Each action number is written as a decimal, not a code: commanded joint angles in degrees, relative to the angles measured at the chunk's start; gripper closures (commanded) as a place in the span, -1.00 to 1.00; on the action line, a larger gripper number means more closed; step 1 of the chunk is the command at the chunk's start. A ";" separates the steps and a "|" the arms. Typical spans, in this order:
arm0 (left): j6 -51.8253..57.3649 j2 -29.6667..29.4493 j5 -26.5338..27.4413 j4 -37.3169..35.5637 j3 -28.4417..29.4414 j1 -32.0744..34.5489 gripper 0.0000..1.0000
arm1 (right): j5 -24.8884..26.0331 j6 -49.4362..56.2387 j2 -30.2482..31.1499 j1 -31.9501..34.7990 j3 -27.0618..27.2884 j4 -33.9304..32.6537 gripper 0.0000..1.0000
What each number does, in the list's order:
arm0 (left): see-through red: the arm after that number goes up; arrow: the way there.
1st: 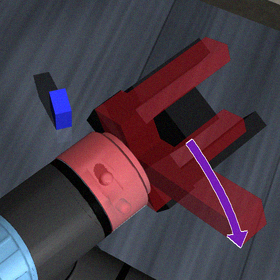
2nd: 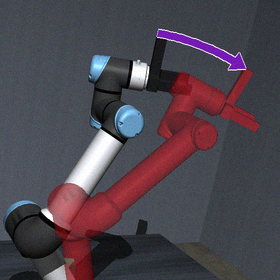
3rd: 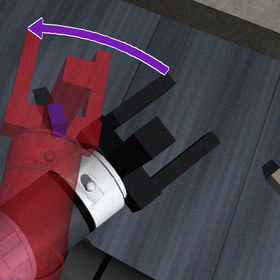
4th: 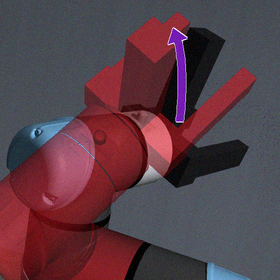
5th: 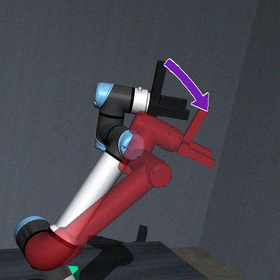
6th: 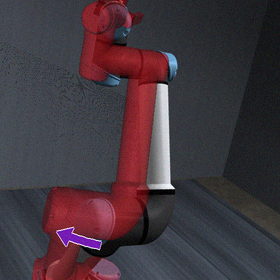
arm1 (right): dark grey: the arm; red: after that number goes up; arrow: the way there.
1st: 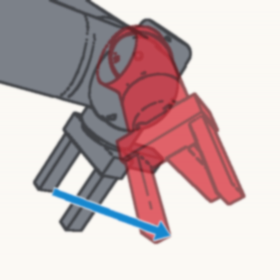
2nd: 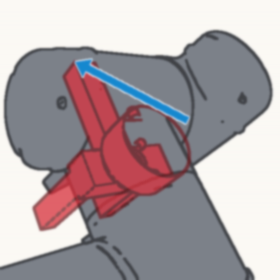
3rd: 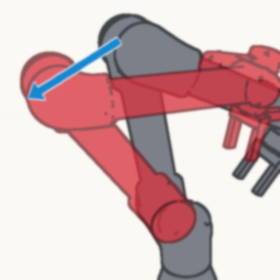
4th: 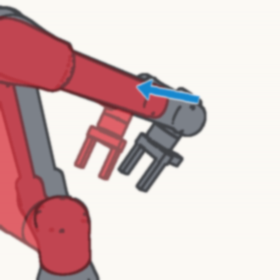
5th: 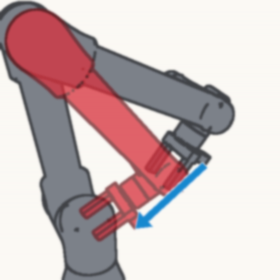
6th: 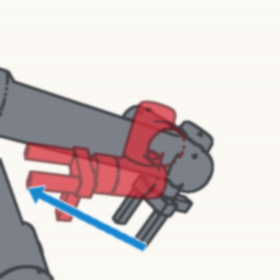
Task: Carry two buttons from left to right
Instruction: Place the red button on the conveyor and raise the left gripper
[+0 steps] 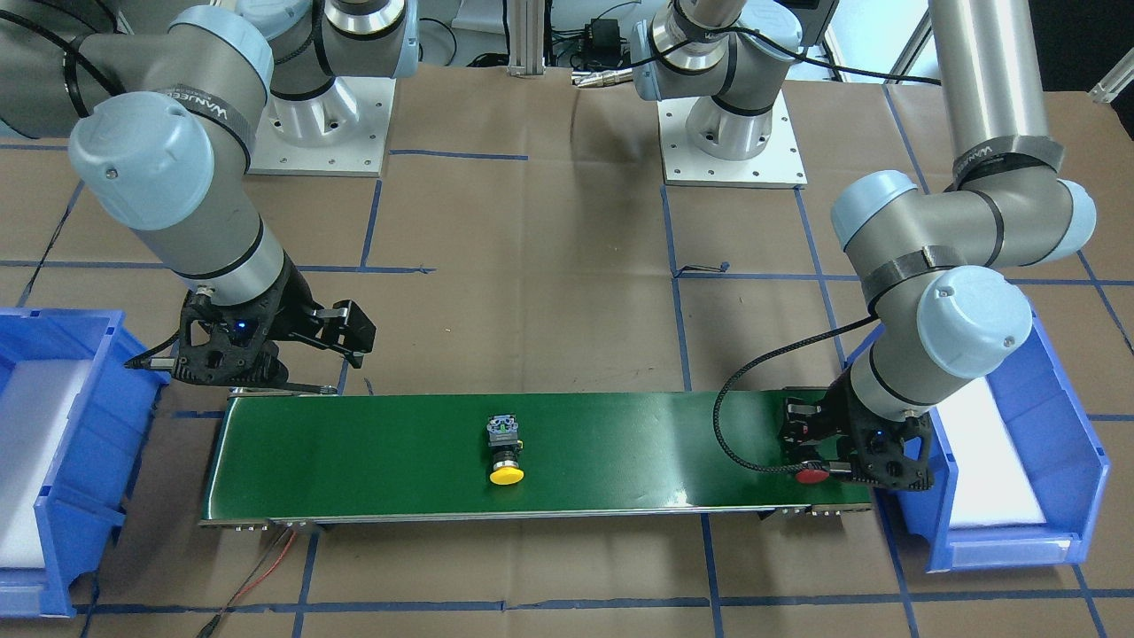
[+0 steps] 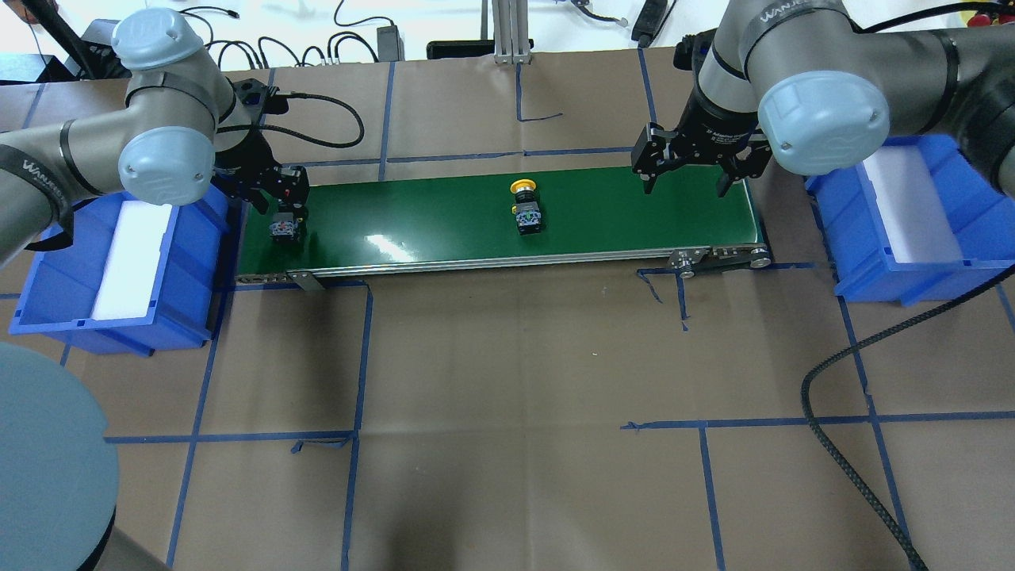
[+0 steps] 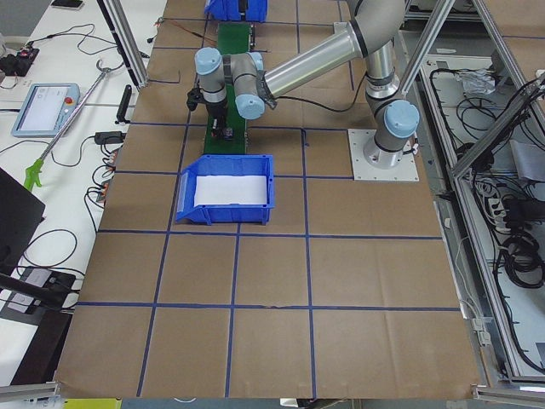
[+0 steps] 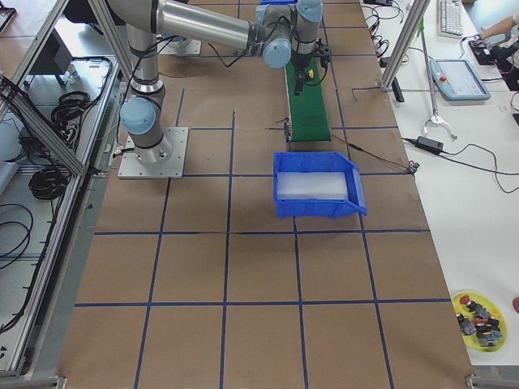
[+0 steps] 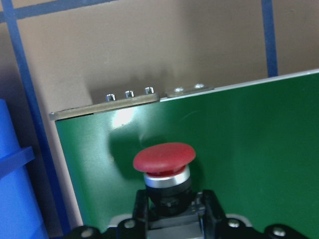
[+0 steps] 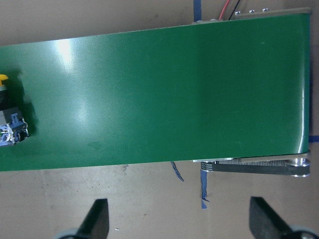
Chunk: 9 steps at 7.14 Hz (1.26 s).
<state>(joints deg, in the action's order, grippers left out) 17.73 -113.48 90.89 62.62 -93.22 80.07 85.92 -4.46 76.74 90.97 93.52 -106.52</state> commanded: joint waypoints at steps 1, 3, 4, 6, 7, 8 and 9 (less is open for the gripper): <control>-0.32 2.11 0.08 2.14 2.06 0.00 -1.00 | -0.14 -0.02 -0.01 0.00 0.17 0.00 -1.00; -0.41 6.32 -0.01 16.58 8.54 0.00 -1.00 | -0.05 -0.02 -0.01 0.00 -0.18 0.00 -1.00; -1.11 8.25 -0.01 23.19 10.93 0.18 -1.00 | 0.12 -0.02 0.25 -0.09 -0.18 0.09 -1.00; -7.50 13.51 -0.01 26.59 10.08 3.75 -1.00 | -0.31 -0.28 0.69 0.08 -0.36 0.00 -1.00; -9.88 16.07 -0.09 27.20 9.38 6.57 -1.00 | -0.23 -0.28 0.08 0.09 -0.36 0.00 -1.00; -11.82 16.79 -0.01 27.12 7.63 7.55 -1.00 | -0.23 -0.28 0.17 0.09 -0.36 0.00 -1.00; -11.58 17.58 -0.27 26.16 5.44 7.56 -1.00 | -0.23 -0.20 0.08 0.00 -0.36 0.00 -1.00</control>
<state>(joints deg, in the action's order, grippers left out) 6.92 -97.09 90.79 89.39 -85.54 86.94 85.70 -4.72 76.91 91.03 93.17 -106.52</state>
